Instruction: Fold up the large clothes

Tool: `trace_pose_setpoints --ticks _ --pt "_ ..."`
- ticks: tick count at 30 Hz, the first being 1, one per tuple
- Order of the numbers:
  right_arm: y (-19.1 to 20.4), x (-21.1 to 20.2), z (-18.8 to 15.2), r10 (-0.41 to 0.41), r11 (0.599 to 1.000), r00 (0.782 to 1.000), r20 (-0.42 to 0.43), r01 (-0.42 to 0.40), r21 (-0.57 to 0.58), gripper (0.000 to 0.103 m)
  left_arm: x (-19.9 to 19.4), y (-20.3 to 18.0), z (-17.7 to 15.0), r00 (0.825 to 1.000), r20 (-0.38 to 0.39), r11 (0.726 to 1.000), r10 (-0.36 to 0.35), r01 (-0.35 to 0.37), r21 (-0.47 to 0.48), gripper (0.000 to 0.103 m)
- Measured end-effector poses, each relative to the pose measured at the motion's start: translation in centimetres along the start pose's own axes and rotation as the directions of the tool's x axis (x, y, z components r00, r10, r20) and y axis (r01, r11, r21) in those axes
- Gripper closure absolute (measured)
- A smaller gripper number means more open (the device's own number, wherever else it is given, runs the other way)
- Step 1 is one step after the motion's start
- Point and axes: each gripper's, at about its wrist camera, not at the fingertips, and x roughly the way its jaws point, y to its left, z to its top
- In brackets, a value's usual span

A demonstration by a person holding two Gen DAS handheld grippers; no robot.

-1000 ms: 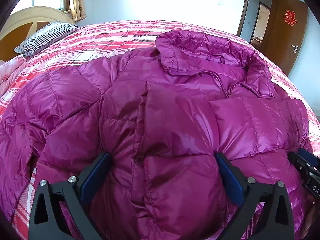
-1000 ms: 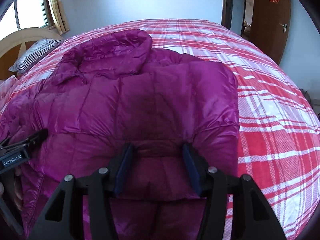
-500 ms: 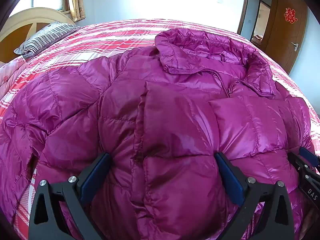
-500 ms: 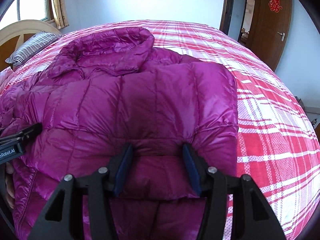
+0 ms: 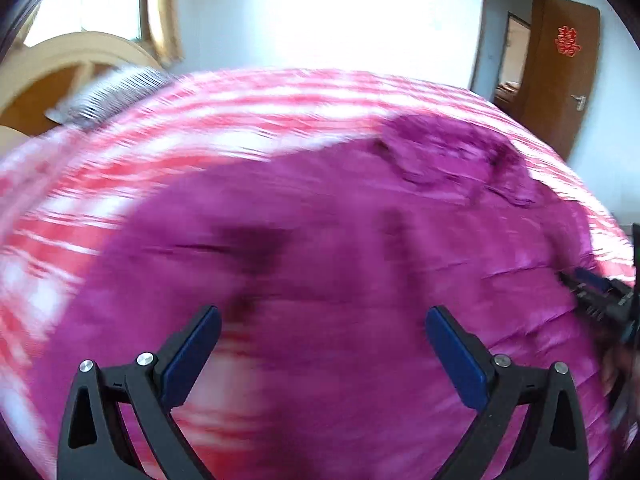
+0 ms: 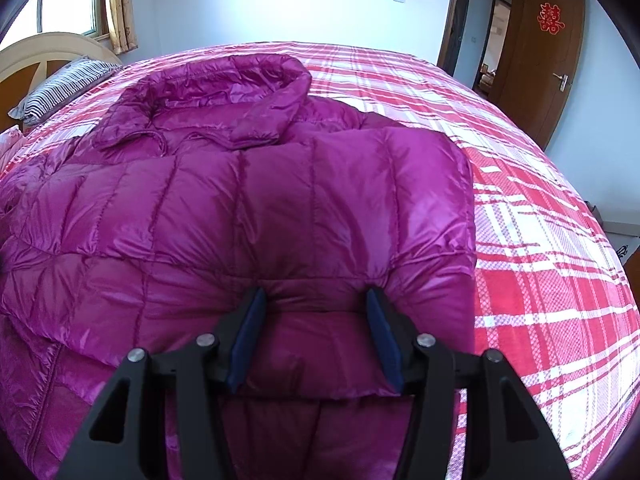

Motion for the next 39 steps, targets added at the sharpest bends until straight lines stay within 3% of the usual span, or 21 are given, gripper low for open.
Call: trace_pose_setpoints --ticks 5,8,13,19,21,22,24,26,28,33,39 --pt "0.0 0.0 0.0 -0.001 1.0 1.0 0.003 0.001 -0.001 0.047 -3.0 8.4 -2.5 0.983 0.0 0.981 0.183 -0.182 -0.064 0.001" --pt "-0.1 -0.1 -0.1 0.003 1.0 1.0 0.006 -0.003 0.002 0.046 -4.7 12.8 -4.7 0.969 -0.016 0.959 0.245 -0.245 -0.141 0.001" --pt "-0.2 -0.3 -0.2 0.008 1.0 1.0 0.011 -0.008 0.006 0.046 -6.4 17.2 -7.6 0.981 -0.031 0.937 0.193 -0.194 -0.291 0.001" --pt "-0.2 -0.4 -0.2 0.006 1.0 1.0 0.015 -0.006 0.005 0.046 -5.0 17.2 -8.1 0.991 -0.03 0.932 0.133 -0.136 -0.337 0.003" --pt "-0.2 -0.4 -0.2 0.007 1.0 1.0 0.017 -0.008 0.007 0.046 -3.7 17.1 -8.0 0.993 -0.05 0.931 0.103 -0.114 -0.347 0.012" --pt "-0.3 -0.5 -0.2 0.008 1.0 1.0 0.018 -0.009 0.007 0.046 -3.2 17.1 -8.1 0.992 -0.07 0.929 0.101 -0.119 -0.351 0.025" --pt "-0.3 -0.5 -0.3 0.009 1.0 1.0 0.019 -0.01 0.008 0.046 -2.7 16.9 -8.3 0.986 -0.072 0.929 0.153 -0.168 -0.33 0.04" --pt "-0.4 -0.5 -0.3 0.012 1.0 1.0 0.021 -0.013 0.012 0.046 -3.0 16.9 -8.1 0.984 -0.05 0.937 0.169 -0.176 -0.301 0.075" --pt "-0.4 -0.5 -0.3 0.015 1.0 1.0 0.022 -0.016 0.015 0.046 -3.9 17.6 -7.4 0.986 -0.031 0.939 0.165 -0.167 -0.299 0.087" --pt "-0.5 -0.6 -0.3 0.019 1.0 1.0 0.024 -0.019 0.016 0.046 -7.2 20.0 -3.7 0.976 0.066 0.943 0.209 -0.184 -0.276 0.09" --pt "-0.6 -0.7 -0.4 0.022 1.0 0.999 0.029 -0.023 0.019 0.045 -10.3 20.3 1.2 0.974 0.154 0.967 0.165 -0.128 -0.222 0.09"
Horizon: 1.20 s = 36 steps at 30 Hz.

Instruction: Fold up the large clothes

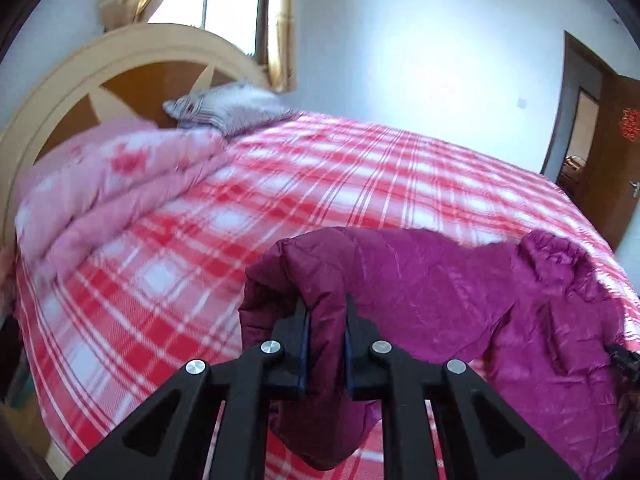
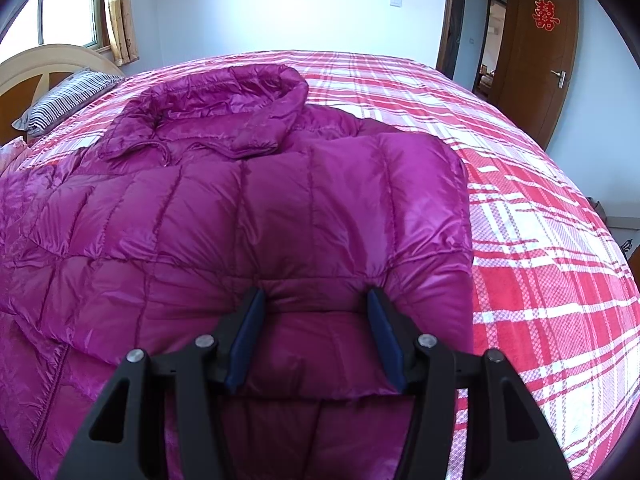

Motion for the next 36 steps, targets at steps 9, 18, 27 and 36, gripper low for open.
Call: trace_pose_setpoints --ticks 9,18,27,36 --pt "0.0 0.0 0.0 0.0 1.0 1.0 0.002 0.0 0.0 0.045 -4.1 -6.8 4.2 0.983 0.109 0.988 -0.149 0.143 0.054 0.09" --pt "-0.2 -0.1 0.0 0.011 1.0 1.0 0.007 -0.011 0.007 0.044 -6.2 -20.9 3.7 0.928 0.09 0.895 -0.362 0.319 0.311 0.09" --pt "-0.3 -0.2 -0.1 0.03 0.999 0.999 0.011 -0.03 0.013 0.042 -0.7 -35.0 -4.3 0.919 -0.059 0.809 -0.39 0.372 0.455 0.09" --pt "-0.4 -0.3 -0.1 0.046 0.999 0.999 0.015 -0.046 0.019 0.039 4.8 -39.8 -9.3 0.937 -0.148 0.82 -0.317 0.349 0.454 0.089"
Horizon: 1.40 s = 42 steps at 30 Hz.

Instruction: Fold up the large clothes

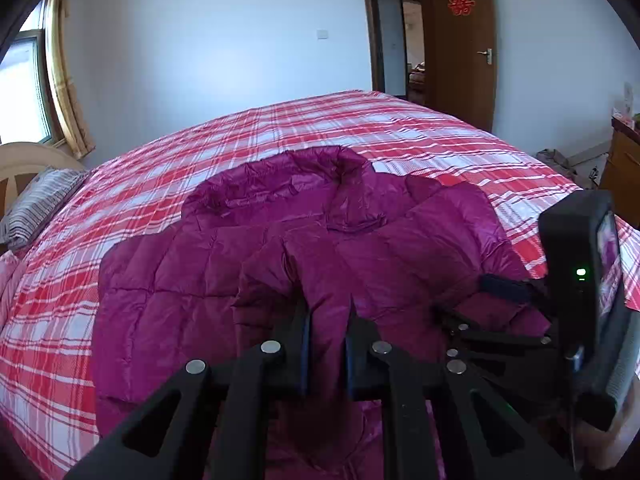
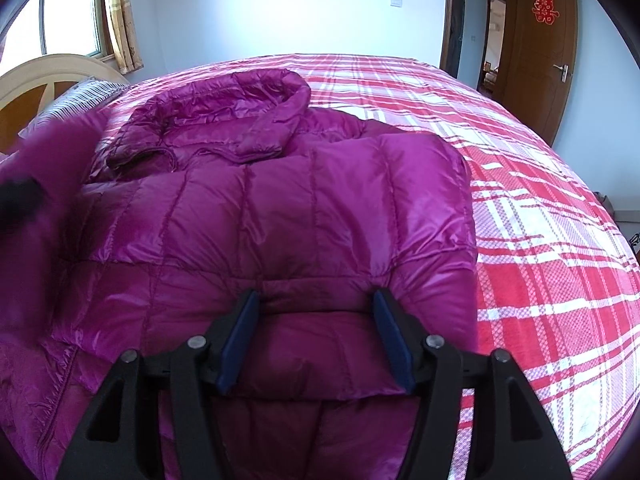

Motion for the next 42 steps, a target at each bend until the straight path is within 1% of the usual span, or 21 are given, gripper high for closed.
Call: trace_pose_setpoints --ticks 4,6,8,9,12,15,16,18,20,22,23,25,29,30,32,33,35,37,40,41,42 --pt "-0.1 0.0 0.0 0.006 1.0 1.0 0.0 -0.006 0.002 0.039 -0.1 -1.0 0.4 1.0 -0.027 1.0 -0.012 0.012 0.007 0.077" --pt "-0.1 0.0 0.0 0.006 1.0 1.0 0.0 -0.006 0.002 0.039 -1.3 -1.3 0.8 1.0 0.008 1.0 -0.024 0.024 0.016 0.062" --pt "-0.1 0.0 0.0 0.009 1.0 1.0 0.0 -0.009 0.004 0.038 -3.2 -1.2 1.3 0.997 0.076 0.999 -0.029 0.028 0.017 0.026" --pt "-0.1 0.0 0.0 0.01 1.0 1.0 0.001 -0.01 0.005 0.038 -4.2 -0.9 1.4 0.994 0.111 1.0 -0.016 0.015 0.013 0.02" --pt "-0.1 0.0 0.0 0.013 1.0 1.0 0.001 -0.013 0.006 0.038 -6.1 1.9 1.6 0.985 0.169 0.999 0.031 -0.029 -0.015 0.016" --pt "-0.1 0.0 0.0 0.016 1.0 1.0 0.002 -0.016 0.007 0.038 -4.5 6.8 1.7 0.972 0.128 0.979 0.196 -0.187 -0.078 0.016" --pt "-0.1 0.0 0.0 0.018 1.0 1.0 0.003 -0.018 0.008 0.037 -3.1 9.5 1.4 0.954 0.092 0.955 0.286 -0.276 -0.11 0.016" --pt "-0.1 0.0 0.0 0.018 1.0 1.0 0.003 -0.018 0.007 0.037 0.0 15.1 0.2 0.892 -0.038 0.875 0.45 -0.449 -0.179 0.016" --pt "0.0 0.0 0.0 0.013 1.0 1.0 0.002 -0.013 0.001 0.037 2.4 18.9 -1.7 0.845 -0.181 0.819 0.504 -0.534 -0.211 0.016" --pt "0.0 0.0 0.0 0.012 1.0 1.0 0.002 -0.012 -0.001 0.036 4.6 21.4 -4.7 0.805 -0.307 0.79 0.508 -0.577 -0.207 0.016" --pt "0.0 0.0 0.0 0.012 1.0 1.0 0.001 -0.012 -0.002 0.036 5.1 21.7 -5.8 0.809 -0.336 0.8 0.483 -0.563 -0.206 0.016" --pt "0.1 0.1 0.0 0.011 1.0 1.0 0.0 -0.011 -0.005 0.036 4.8 22.2 -7.0 0.832 -0.331 0.807 0.445 -0.533 -0.254 0.016" --pt "0.1 0.2 0.1 0.013 1.0 1.0 -0.004 -0.013 -0.01 0.034 4.4 22.5 -7.0 0.833 -0.338 0.803 0.437 -0.531 -0.27 0.016" --pt "0.0 0.2 0.2 0.022 1.0 1.0 -0.007 -0.022 -0.007 0.033 3.7 22.6 -6.8 0.83 -0.329 0.793 0.451 -0.542 -0.279 0.016" --pt "-0.6 -0.7 0.5 0.059 0.998 0.998 -0.013 -0.059 0.019 0.031 1.9 22.9 -6.0 0.845 -0.267 0.784 0.464 -0.532 -0.319 0.016" --pt "-0.7 -1.3 0.7 0.046 0.998 0.999 -0.009 -0.046 0.031 0.031 1.0 23.0 -5.4 0.851 -0.228 0.782 0.472 -0.524 -0.337 0.016" --pt "-0.5 -4.2 1.4 0.027 0.999 0.998 0.064 -0.03 0.037 0.03 -0.3 22.9 -3.5 0.853 -0.156 0.775 0.498 -0.519 -0.361 0.016" --pt "0.6 -6.7 2.5 0.031 0.999 0.991 0.131 -0.033 0.015 0.03 -0.2 22.6 -1.6 0.869 -0.113 0.792 0.483 -0.488 -0.367 0.016" --pt "3.4 -8.8 4.3 0.158 0.987 0.971 0.179 -0.156 -0.025 0.03 2.2 20.5 0.5 0.886 -0.115 0.839 0.448 -0.462 -0.289 0.016" --pt "4.9 -8.6 4.8 0.259 0.966 0.953 0.154 -0.253 -0.058 0.03 3.3 20.0 0.6 0.879 -0.14 0.843 0.457 -0.478 -0.247 0.016" --pt "5.7 -8.2 5.0 0.307 0.951 0.943 0.131 -0.299 -0.079 0.03 4.6 19.2 0.2 0.852 -0.169 0.833 0.496 -0.521 -0.186 0.016"
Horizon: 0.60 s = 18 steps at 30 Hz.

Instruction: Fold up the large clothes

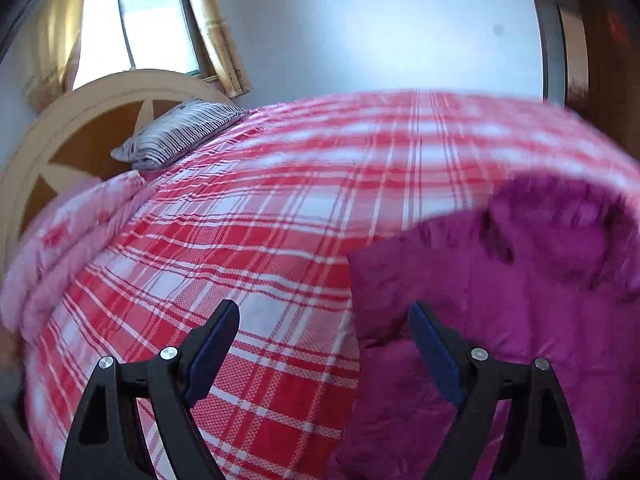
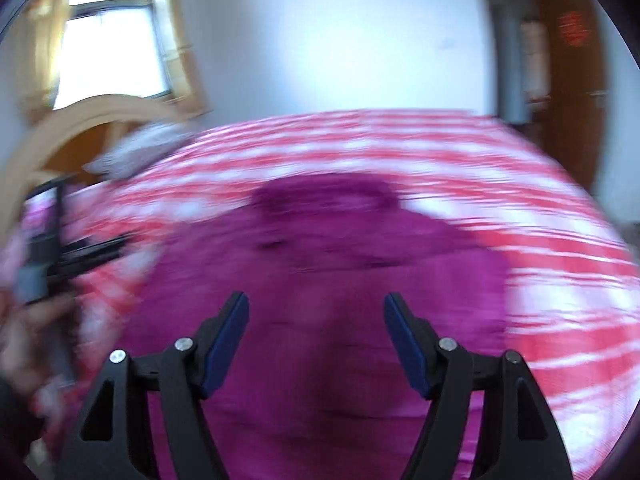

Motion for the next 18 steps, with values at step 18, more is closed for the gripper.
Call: trace_pose_setpoints --ticks 18 --pt "1.3 8.2 -4.9 -0.017 0.994 0.988 -0.152 0.0 -0.11 0.031 1.6 4.4 0.1 0.999 -0.031 0.964 -0.027 0.018 -0.266 0.009"
